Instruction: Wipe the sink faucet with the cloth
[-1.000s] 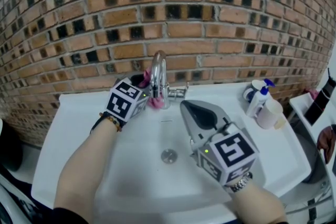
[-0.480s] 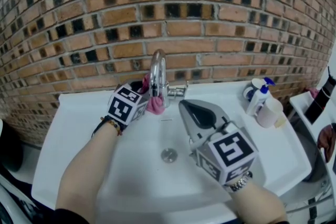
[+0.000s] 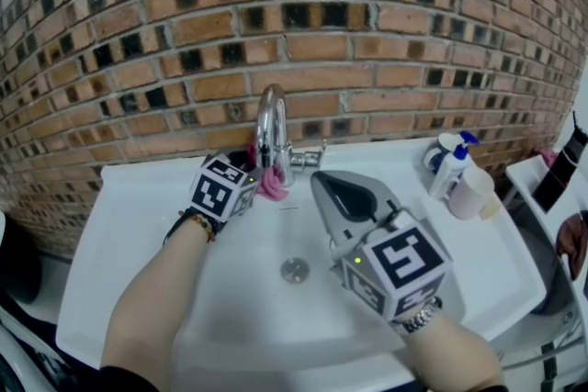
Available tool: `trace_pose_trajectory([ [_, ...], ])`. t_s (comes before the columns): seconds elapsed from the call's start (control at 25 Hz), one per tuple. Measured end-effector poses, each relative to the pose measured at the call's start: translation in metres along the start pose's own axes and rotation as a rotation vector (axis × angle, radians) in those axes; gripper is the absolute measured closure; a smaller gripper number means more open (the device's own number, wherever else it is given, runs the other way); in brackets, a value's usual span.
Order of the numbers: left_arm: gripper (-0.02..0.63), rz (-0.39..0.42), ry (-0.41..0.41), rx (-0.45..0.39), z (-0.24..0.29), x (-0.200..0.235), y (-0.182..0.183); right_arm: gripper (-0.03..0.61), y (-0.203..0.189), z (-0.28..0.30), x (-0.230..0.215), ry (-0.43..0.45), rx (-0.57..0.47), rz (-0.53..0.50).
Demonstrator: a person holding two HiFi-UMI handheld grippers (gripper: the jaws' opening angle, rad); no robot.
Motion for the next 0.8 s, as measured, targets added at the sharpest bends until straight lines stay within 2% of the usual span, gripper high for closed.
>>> trace_pose_trajectory([
  [0.4,0.509,-0.028,-0.014,0.033,0.002,-0.005,-0.013,0.568,-0.001,0.0,-0.004,-0.009,0.004,0.007],
  [0.8,0.509,-0.046,-0.003,0.026,-0.001,-0.009,-0.016,0.568,-0.005,0.0,-0.007,-0.017,0.012,0.008],
])
Point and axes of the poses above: the fingertips, and each gripper's own axes: z forward along the fingers, x to its left, y out of its top, the point moved 5 cm from there along -z, backward along the fingers, and after that the axes turned 5 degrees about -x, right-handed, at the moved point
